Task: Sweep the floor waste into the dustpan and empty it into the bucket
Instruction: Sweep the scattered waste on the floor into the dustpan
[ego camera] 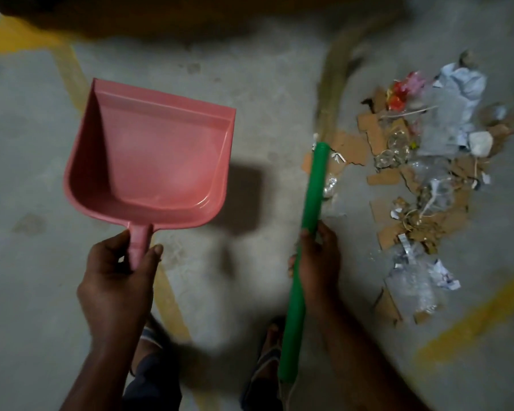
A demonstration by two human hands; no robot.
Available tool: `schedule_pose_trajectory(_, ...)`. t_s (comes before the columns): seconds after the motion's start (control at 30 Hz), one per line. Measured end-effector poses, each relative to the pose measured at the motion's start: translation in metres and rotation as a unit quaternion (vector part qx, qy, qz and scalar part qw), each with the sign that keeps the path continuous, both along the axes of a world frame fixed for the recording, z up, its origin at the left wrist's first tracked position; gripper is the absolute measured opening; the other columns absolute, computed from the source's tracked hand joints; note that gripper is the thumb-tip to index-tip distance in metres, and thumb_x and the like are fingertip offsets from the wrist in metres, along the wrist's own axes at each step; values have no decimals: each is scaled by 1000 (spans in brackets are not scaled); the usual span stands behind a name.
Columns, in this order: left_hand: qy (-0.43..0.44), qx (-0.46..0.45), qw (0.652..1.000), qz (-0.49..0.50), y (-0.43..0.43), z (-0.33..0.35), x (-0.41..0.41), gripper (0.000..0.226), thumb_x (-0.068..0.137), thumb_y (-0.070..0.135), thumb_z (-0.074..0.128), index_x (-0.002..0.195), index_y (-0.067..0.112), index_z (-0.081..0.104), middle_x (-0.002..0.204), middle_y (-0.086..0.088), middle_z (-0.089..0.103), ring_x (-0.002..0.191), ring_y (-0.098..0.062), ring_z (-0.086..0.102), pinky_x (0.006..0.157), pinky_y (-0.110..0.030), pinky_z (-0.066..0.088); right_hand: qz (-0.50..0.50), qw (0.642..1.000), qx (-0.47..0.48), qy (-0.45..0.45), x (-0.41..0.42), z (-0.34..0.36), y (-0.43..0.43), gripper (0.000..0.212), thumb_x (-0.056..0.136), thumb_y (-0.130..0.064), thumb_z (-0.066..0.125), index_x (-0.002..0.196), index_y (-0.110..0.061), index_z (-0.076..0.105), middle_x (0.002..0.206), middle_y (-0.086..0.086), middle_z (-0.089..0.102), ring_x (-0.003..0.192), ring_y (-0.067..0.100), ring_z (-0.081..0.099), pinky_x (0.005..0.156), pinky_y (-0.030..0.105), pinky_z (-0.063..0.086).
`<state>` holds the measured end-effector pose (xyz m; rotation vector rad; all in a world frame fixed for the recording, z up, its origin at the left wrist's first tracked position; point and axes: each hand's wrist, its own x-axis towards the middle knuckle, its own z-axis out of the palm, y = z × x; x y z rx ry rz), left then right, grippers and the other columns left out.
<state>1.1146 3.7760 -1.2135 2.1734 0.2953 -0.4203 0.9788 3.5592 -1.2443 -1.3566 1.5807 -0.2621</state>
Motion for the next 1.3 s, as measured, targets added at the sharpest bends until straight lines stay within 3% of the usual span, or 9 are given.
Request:
schedule_pose_trajectory(0.23, -1, 24, 998, -60, -5, 30, -22, 42, 77, 34, 82, 114, 26, 65, 96, 11, 71, 77, 7, 65, 76, -12, 51, 103, 990, 96, 23, -35, -24, 68, 32, 93, -33, 62, 123, -40, 56, 84, 4, 70, 49, 22, 63, 38, 31, 50)
schedule_pose_trajectory(0.3, 0, 48, 995, -82, 0, 41, -25, 46, 75, 41, 82, 116, 30, 64, 93, 10, 73, 83, -4, 70, 83, -30, 56, 118, 985, 105, 76, -61, -31, 77, 36, 88, -44, 61, 123, -45, 54, 92, 4, 72, 62, 28, 70, 46, 39, 57)
schedule_pose_trajectory(0.4, -7, 63, 991, -115, -2, 58, -28, 50, 74, 45, 81, 119, 34, 63, 90, 11, 74, 85, -9, 72, 79, -28, 53, 116, 980, 92, 136, -112, -39, 76, 42, 76, -69, 49, 116, -58, 45, 83, 0, 73, 63, 28, 71, 57, 45, 60)
schedule_pose_trajectory(0.5, -16, 61, 989, -137, -18, 72, -31, 48, 75, 43, 81, 118, 32, 64, 92, 9, 74, 85, -12, 72, 86, -37, 56, 62, 986, 53, 143, -149, -30, 57, 41, 83, -55, 57, 123, -45, 52, 89, 5, 73, 73, 33, 70, 66, 47, 59)
schedule_pose_trajectory(0.57, -21, 55, 985, -160, -36, 80, -38, 46, 75, 42, 81, 116, 29, 65, 92, 9, 74, 84, -12, 71, 81, -30, 54, 35, 986, 45, 157, -172, -26, 33, 38, 90, -39, 62, 126, -27, 58, 98, 9, 72, 79, 32, 70, 70, 45, 59)
schedule_pose_trajectory(0.7, -27, 12, 984, -177, -75, 94, -58, 36, 77, 28, 83, 107, 26, 64, 91, 8, 71, 81, -9, 68, 67, -5, 47, 13, 984, 37, 176, -216, -12, -20, 47, 87, -54, 53, 125, -26, 56, 94, 11, 71, 71, 31, 70, 57, 39, 58)
schedule_pose_trajectory(0.87, -31, -15, 974, -225, -109, 109, -84, 37, 76, 30, 83, 108, 31, 63, 89, 10, 74, 81, -9, 72, 76, -27, 53, 7, 990, 18, 141, -255, 40, -63, 37, 97, -31, 58, 134, -24, 54, 76, 6, 67, 48, 19, 63, 37, 21, 43)
schedule_pose_trajectory(1.13, -40, -38, 963, -263, -151, 148, -114, 35, 74, 30, 84, 102, 33, 64, 87, 10, 74, 81, -9, 72, 76, -26, 52, 26, 994, 60, 88, -290, 57, -11, 36, 88, -38, 64, 119, -54, 53, 79, -5, 69, 56, 12, 63, 51, 35, 56)
schedule_pose_trajectory(1.3, -52, -35, 955, -289, -170, 166, -125, 35, 74, 29, 85, 102, 33, 65, 87, 8, 74, 81, -11, 72, 75, -25, 52, 67, 979, 159, 107, -285, 49, 14, 48, 88, -42, 59, 135, -34, 54, 111, -2, 72, 88, 18, 70, 81, 30, 56)
